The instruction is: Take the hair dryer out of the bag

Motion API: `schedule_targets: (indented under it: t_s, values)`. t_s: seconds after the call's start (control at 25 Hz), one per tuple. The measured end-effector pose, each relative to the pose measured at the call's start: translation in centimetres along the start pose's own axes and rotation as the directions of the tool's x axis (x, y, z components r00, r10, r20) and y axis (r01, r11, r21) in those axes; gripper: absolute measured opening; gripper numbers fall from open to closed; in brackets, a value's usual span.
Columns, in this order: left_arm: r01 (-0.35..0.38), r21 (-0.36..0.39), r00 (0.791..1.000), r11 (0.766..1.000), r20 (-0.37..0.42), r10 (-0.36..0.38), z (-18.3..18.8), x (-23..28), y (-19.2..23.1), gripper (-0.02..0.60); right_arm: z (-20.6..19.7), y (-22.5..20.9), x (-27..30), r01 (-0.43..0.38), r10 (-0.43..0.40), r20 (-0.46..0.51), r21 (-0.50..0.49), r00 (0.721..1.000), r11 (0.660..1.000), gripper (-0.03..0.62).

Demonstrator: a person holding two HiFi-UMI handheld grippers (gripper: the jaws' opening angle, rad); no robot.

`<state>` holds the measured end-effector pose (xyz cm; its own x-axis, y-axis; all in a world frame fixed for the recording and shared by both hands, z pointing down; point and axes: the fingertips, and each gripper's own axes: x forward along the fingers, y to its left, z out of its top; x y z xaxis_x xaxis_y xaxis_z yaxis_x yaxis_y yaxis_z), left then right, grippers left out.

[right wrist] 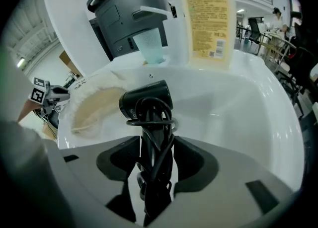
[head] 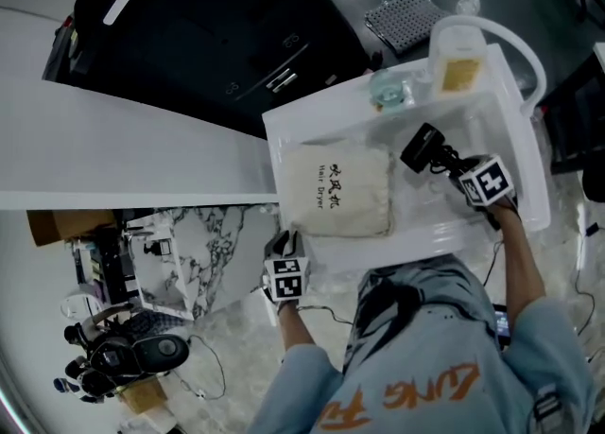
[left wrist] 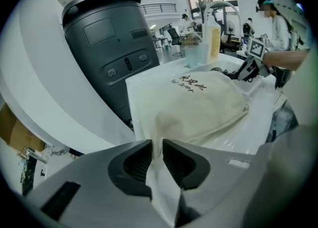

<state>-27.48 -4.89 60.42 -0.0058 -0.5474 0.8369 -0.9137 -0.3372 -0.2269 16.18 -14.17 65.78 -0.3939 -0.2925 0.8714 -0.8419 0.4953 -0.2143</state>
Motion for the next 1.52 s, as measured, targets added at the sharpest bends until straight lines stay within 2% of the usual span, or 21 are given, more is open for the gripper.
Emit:
schedule_targets:
  t_s: [0.16, 0.28, 0.36, 0.48, 0.6, 0.72, 0.92, 1.04, 1.28, 1.52]
  values:
    - [0.083, 0.029, 0.996, 0.996, 0.006, -0.083, -0.2, -1.1, -1.8, 0.114, 0.1, -0.2, 1.8, 0.032, -0.030, -0.051, 0.026, 0.998, 0.999, 0.218]
    - [0.135, 0.017, 0.989, 0.991, 0.056, -0.136, 0.9, -2.6, -2.9, 0.124, -0.1, -0.4, 3.1, 0.060, -0.055, -0.083, 0.058, 0.995, 0.997, 0.218]
    - [0.166, 0.029, 0.979, 0.986, 0.116, -0.168, 2.6, -3.6, -3.7, 0.124, -0.1, -0.5, 3.8, 0.077, -0.070, -0.096, 0.070, 0.993, 0.995, 0.219]
    - [0.208, 0.040, 0.948, 0.977, 0.239, -0.211, 6.3, -4.6, -4.6, 0.124, -0.1, -0.4, 4.7, 0.085, -0.075, -0.097, 0.102, 0.992, 0.991, 0.219]
    - [0.224, 0.023, 0.910, 0.974, 0.352, -0.218, 10.2, -5.0, -5.6, 0.118, 0.1, -0.4, 5.5, 0.096, -0.084, -0.099, 0.134, 0.992, 0.986, 0.221]
    - [0.234, 0.041, 0.881, 0.971, 0.414, -0.229, 13.1, -4.9, -7.5, 0.092, -0.3, -0.2, 6.3, 0.109, -0.091, -0.112, 0.171, 0.989, 0.979, 0.222]
    - [0.281, 0.074, 0.840, 0.957, 0.463, -0.283, 16.2, -4.8, -11.0, 0.048, -0.8, 0.5, 7.3, 0.089, -0.064, -0.114, 0.227, 0.991, 0.970, 0.225]
    - [0.307, 0.060, 0.818, 0.950, 0.493, -0.296, 17.6, -4.7, -12.0, 0.013, -0.9, 1.0, 7.8, 0.075, -0.049, -0.116, 0.238, 0.992, 0.968, 0.233]
    - [0.352, 0.001, 0.797, 0.936, 0.524, -0.300, 20.6, -4.0, -13.8, 0.003, -2.5, 2.3, 8.8, 0.034, 0.009, -0.197, 0.214, 0.980, 0.976, 0.238]
    - [0.409, 0.076, 0.757, 0.909, 0.529, -0.385, 23.1, -3.7, -17.5, 0.003, -2.6, 2.6, 9.4, 0.007, 0.023, -0.238, 0.122, 0.971, 0.993, 0.260]
